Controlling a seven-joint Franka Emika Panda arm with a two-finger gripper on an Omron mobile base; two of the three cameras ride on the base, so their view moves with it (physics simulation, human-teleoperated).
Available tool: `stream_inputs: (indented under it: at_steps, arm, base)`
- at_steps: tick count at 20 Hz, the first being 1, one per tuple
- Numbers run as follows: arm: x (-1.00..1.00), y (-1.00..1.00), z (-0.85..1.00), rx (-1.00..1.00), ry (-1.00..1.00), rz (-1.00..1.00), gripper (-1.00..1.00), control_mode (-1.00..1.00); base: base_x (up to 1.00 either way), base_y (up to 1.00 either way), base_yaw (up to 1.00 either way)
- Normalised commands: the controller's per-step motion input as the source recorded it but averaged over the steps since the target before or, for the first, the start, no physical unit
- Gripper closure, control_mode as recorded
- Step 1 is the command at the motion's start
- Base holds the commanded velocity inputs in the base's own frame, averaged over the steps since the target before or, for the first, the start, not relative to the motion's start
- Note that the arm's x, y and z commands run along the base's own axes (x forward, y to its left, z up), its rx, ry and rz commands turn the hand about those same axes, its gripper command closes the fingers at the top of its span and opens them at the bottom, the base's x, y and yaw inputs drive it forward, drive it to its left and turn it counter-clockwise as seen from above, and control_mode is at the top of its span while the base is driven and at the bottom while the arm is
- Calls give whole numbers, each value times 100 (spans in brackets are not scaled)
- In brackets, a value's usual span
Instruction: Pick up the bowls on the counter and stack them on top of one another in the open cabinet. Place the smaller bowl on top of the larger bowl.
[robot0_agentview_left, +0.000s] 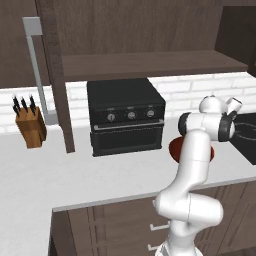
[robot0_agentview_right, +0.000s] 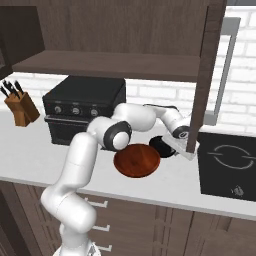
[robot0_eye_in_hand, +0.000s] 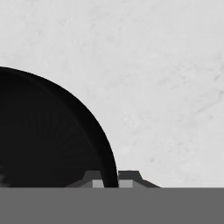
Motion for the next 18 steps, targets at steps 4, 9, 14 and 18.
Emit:
stream_inputs:
  at_steps: [4,9,14,18]
  arm:
    - [-1,-11,15,7,-11,-8,100,-100]
    - [1,0,5,3,-7,-10,100,-100]
    - [2,0,21,1,-3,-9,100,-100]
    - [-21,0,51,1,-3,-4,100,-100]
  base:
    - [0,0,0]
    - [0,0,0]
    - [0,0,0]
    - [0,0,0]
